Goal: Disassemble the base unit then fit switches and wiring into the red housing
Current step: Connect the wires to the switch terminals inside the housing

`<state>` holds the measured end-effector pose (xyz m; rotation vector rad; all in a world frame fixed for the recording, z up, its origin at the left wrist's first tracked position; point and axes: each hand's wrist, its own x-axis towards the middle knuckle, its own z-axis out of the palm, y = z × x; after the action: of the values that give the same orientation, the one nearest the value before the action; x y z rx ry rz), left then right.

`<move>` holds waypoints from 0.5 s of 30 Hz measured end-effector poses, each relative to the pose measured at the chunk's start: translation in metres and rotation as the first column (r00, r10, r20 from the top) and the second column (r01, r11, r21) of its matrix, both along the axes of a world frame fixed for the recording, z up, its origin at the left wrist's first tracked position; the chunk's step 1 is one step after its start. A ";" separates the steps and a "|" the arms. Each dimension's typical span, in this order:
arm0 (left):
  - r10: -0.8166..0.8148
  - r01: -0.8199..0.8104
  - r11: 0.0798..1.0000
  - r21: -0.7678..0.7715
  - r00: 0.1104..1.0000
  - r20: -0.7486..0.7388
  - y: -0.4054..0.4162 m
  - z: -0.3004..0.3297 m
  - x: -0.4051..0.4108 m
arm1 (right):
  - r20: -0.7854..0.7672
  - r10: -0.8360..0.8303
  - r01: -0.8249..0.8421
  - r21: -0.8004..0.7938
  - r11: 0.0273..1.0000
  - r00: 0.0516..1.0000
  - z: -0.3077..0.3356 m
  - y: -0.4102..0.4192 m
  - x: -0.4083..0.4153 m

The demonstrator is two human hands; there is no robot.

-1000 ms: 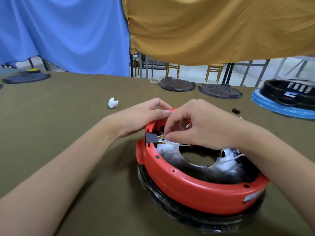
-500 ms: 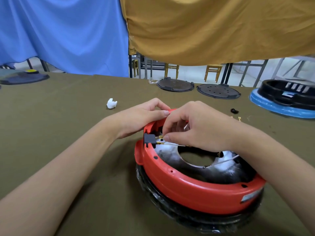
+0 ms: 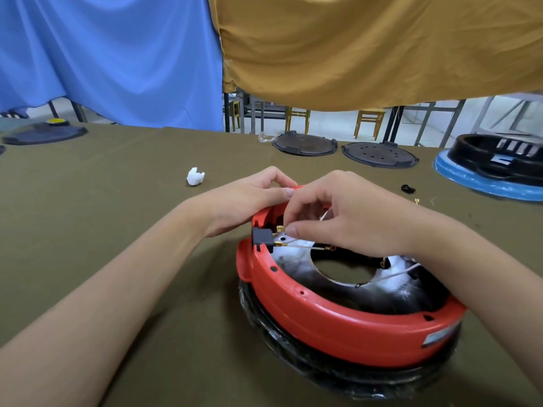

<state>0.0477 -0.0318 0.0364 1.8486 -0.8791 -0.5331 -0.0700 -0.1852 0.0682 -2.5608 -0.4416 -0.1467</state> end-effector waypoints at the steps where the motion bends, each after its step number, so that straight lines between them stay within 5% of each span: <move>1: 0.004 -0.004 1.000 -0.001 1.000 0.000 0.000 0.000 0.000 | -0.024 0.012 -0.011 0.041 0.999 1.000 0.001 -0.002 0.000; 4: 0.020 -0.020 1.000 0.008 1.000 0.025 0.001 0.001 -0.001 | -0.074 0.064 -0.056 0.106 0.993 0.995 0.001 -0.004 -0.001; 15: 0.014 -0.014 1.000 0.010 1.000 0.010 0.001 0.002 -0.004 | -0.004 0.023 -0.023 -0.034 0.999 1.000 -0.005 -0.004 0.001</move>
<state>0.0439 -0.0313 0.0386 1.8663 -0.8709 -0.5209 -0.0691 -0.1890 0.0632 -2.5883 -0.4758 -0.1279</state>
